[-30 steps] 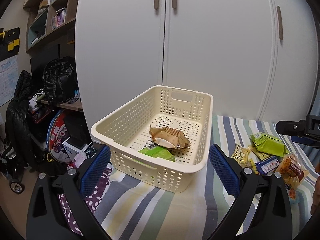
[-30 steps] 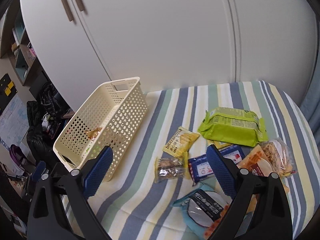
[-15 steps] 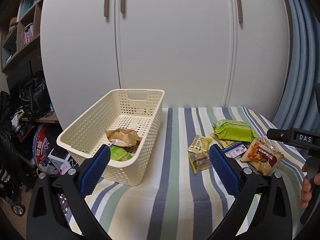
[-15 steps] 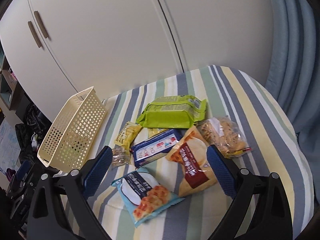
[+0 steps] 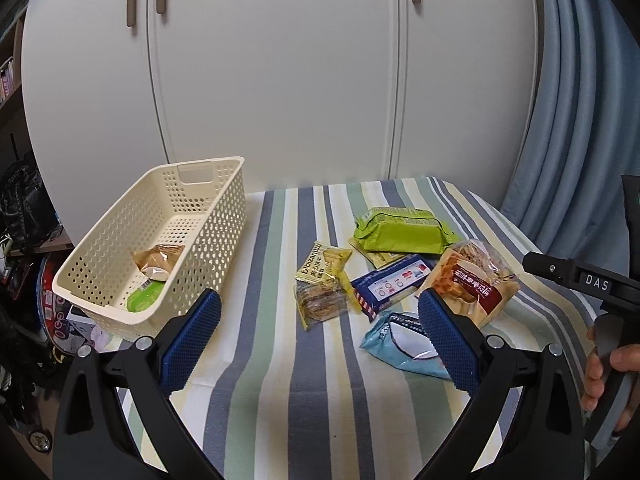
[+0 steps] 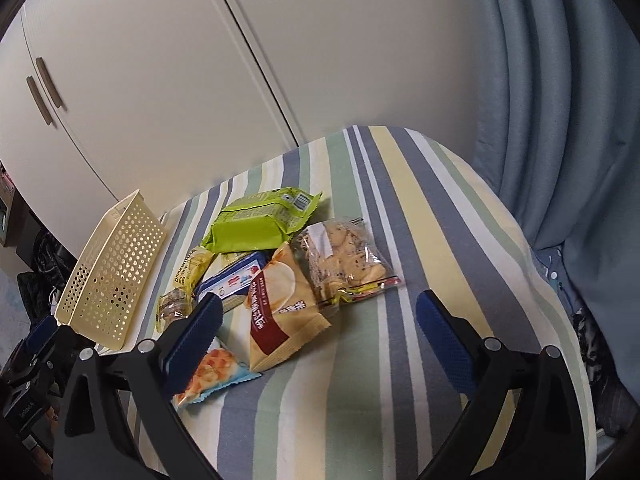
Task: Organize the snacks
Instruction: 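Move both tools back from the basket toward the snack pile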
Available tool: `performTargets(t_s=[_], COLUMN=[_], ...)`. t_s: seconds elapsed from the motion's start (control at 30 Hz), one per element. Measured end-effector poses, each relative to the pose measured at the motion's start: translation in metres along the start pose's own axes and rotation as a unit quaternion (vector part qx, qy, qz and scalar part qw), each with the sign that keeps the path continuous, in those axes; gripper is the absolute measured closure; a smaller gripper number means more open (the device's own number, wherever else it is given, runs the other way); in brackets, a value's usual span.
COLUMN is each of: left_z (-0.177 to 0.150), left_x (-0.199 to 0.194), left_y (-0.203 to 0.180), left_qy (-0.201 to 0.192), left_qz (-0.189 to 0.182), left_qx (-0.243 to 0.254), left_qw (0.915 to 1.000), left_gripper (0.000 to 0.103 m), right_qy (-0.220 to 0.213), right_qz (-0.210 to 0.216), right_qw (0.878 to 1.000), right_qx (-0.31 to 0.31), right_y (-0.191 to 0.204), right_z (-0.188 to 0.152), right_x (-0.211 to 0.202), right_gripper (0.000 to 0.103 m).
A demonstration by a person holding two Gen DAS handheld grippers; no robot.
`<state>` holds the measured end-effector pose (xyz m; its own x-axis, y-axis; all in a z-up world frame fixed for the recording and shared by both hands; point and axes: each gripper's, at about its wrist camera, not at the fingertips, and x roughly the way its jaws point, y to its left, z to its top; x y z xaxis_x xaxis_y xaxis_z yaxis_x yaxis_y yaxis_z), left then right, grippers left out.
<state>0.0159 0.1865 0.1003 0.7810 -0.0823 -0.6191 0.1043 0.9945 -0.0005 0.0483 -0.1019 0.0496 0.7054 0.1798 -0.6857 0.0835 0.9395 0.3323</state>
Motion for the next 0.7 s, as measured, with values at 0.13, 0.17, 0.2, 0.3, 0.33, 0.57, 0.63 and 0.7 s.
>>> performTargets(t_s=[0.13,0.17,0.2,0.3,0.33,0.57,0.63,0.7], left_z=[0.000,0.000,0.001,0.002,0.003,0.007,0.009,0.011], left_x=[0.009,0.011,0.013,0.017,0.019,0.040,0.047,0.054], left_y=[-0.007,-0.008,-0.010,-0.017,-0.021,-0.037,-0.036,-0.033], left_qy=[0.017,0.020,0.022,0.026,0.027,0.049,0.056,0.064], left_qz=[-0.004,-0.001,0.001,0.001,0.001,-0.019,-0.023,-0.027], left_qx=[-0.002,-0.001,0.000,0.006,0.009,0.022,0.014,0.006], left_qw=[0.9998,0.9998,0.9998,0.9996,0.9996,0.9984,0.9980,0.9976], left_gripper=[0.003,0.003,0.003,0.003,0.003,0.003,0.003,0.003], right_qy=[-0.002,-0.002,-0.002,0.003,0.004,0.002,0.001,0.000], right_qz=[-0.004,-0.005,-0.005,-0.002,-0.002,-0.007,-0.007,-0.008], right_qw=[1.000,1.000,1.000,1.000,1.000,1.000,1.000,1.000], right_qx=[0.006,0.008,0.009,0.015,0.016,0.019,0.021,0.022], right_y=[-0.014,-0.016,-0.019,-0.027,-0.029,-0.037,-0.039,-0.040], right_z=[-0.003,-0.004,-0.005,-0.007,-0.007,-0.008,-0.007,-0.007], right_x=[-0.002,-0.001,-0.001,0.001,0.002,0.002,0.002,0.002], right_gripper=[0.007,0.007,0.007,0.007,0.007,0.007,0.007,0.007])
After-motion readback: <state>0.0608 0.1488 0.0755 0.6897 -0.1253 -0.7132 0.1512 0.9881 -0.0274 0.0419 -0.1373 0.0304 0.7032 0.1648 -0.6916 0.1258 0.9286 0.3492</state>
